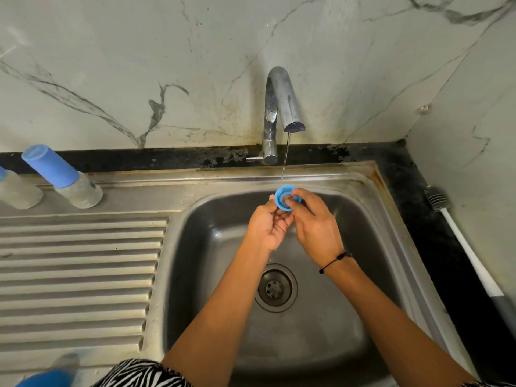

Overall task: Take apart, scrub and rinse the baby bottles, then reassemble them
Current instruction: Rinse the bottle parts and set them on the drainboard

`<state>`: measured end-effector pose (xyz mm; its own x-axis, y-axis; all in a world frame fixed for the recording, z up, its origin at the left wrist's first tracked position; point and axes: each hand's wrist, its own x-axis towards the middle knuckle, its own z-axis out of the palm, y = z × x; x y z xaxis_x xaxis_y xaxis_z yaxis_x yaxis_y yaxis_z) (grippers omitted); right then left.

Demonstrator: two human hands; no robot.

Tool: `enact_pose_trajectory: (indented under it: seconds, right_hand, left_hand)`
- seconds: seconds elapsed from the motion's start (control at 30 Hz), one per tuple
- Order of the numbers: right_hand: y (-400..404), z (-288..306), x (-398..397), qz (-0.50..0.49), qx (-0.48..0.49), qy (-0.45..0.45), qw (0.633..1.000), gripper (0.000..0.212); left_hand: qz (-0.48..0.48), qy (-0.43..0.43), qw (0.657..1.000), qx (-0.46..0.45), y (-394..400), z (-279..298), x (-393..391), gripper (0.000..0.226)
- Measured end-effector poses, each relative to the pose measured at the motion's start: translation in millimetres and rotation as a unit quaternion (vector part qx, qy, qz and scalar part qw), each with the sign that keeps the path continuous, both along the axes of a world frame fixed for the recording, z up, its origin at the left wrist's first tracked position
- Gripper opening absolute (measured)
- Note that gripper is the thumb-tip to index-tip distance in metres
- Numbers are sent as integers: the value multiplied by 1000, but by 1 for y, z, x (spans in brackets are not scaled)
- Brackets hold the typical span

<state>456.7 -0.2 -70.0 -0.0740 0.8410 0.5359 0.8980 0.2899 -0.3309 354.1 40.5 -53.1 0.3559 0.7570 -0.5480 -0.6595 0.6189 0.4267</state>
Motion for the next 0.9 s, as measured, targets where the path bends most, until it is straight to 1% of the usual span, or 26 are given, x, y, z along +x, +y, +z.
enact_pose_trajectory:
  seconds: [0.07,0.13,0.23,0.27,0.37,0.47,0.53,0.63,0.7,0.77,0.83,0.9]
  right_hand:
    - [-1,-4,0,-26,-18,56,998,35]
    - [1,-7,-4,-47,-39,106,992,35]
    - [7,-8,-16,-63,-60,141,986,41]
    - [9,-7,-20,-64,-57,138,987,41]
    - [12,-1,-29,-56,-46,110,991,38]
    - [7,-5,-29,-39,-35,70,996,31]
    - [1,-12,-23,-33,-48,85,995,33]
    - [-6,-13,-16,-73,-104,185,975,42]
    - [-3,-5,-18,-96,-126,236,959,44]
    - [6,5,-25,-98,-133,247,955,42]
    - [15,12,-32,-86,-133,229,960,40]
    - [23,13,-38,-66,-137,233,960,33]
  left_hand:
    - [-22,61,998,10,6,5,2,28]
    - [-23,111,993,9,12,10,2,31]
    - [-6,139,990,-11,16,13,0,32]
    - [3,130,991,-26,17,12,-2,31]
    - [37,56,994,-86,13,3,-9,30]
    - [63,12,992,-109,4,-8,-9,29]
    - [62,15,994,-94,-3,-12,-7,28]
    - [50,70,996,-13,-8,-10,1,20]
    - [62,106,992,25,-8,-4,7,13]
    - [93,117,988,31,-5,3,9,13]
    - [120,107,987,20,-2,9,5,14]
    - [136,122,983,33,-3,11,-2,13]
